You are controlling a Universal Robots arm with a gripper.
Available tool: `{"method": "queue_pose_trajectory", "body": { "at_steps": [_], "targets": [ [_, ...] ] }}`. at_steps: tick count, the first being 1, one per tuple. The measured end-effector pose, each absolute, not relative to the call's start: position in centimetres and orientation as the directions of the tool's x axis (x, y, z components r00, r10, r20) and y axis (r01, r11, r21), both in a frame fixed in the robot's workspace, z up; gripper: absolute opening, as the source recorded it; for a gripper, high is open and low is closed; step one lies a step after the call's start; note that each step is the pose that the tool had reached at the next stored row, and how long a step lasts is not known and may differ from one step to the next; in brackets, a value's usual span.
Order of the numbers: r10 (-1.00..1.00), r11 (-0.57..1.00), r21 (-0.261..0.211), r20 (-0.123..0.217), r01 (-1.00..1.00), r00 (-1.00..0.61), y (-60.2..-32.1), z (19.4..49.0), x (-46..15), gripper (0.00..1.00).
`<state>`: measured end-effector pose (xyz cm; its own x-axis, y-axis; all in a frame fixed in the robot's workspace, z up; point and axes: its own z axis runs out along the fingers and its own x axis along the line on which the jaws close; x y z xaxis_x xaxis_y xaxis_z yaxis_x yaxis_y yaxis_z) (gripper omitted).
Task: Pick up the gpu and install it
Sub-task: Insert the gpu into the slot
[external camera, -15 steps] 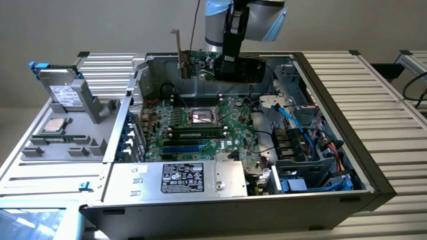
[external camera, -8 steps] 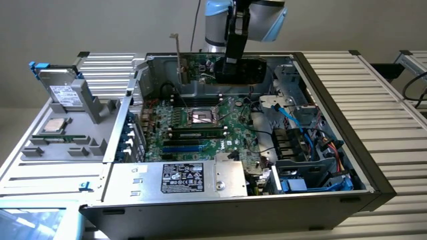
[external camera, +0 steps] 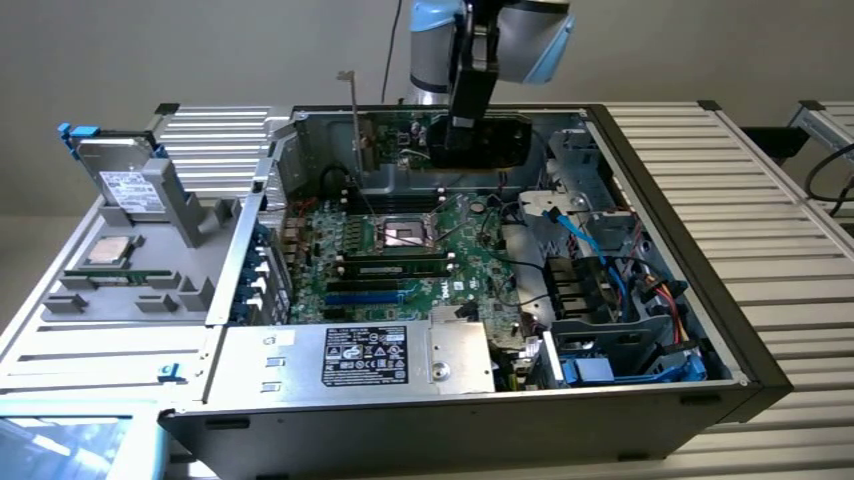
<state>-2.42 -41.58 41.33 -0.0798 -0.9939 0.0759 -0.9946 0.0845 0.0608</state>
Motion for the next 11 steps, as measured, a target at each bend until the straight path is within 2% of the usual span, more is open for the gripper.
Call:
{"method": "queue_pose_trajectory", "body": {
  "at_steps": [11],
  "targets": [
    [-0.995, 0.059, 0.06, 0.078, -0.996, -0.054, -41.2, 39.5, -5.9, 0.28]
  ]
}}
